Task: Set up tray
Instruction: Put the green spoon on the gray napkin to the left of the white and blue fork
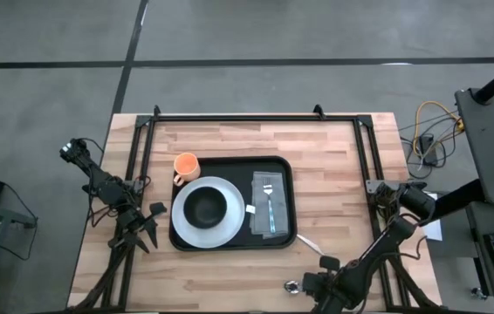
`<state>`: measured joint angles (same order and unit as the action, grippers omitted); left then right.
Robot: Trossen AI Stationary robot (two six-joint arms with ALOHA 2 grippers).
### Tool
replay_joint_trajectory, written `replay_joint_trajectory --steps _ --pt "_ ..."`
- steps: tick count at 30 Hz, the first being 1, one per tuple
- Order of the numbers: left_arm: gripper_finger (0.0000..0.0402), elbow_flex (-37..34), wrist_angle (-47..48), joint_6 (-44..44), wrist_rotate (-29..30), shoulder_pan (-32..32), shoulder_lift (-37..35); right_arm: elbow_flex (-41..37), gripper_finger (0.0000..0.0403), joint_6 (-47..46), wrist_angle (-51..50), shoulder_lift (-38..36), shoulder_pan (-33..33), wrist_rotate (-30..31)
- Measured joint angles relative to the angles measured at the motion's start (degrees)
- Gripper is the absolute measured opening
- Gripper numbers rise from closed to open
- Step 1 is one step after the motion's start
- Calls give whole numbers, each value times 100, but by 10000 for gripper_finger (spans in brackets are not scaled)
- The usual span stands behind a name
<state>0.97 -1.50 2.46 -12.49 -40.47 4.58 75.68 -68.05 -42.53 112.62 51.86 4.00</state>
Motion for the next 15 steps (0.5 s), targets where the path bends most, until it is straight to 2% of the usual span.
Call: replay_joint_trajectory --steps 8,15 --pt "101 0 0 0 0 0 0 -488 68 -278 138 -37 13 -231" --pt "101 1 0 0 -1 0 1 -450 80 -232 143 -24 22 -217"
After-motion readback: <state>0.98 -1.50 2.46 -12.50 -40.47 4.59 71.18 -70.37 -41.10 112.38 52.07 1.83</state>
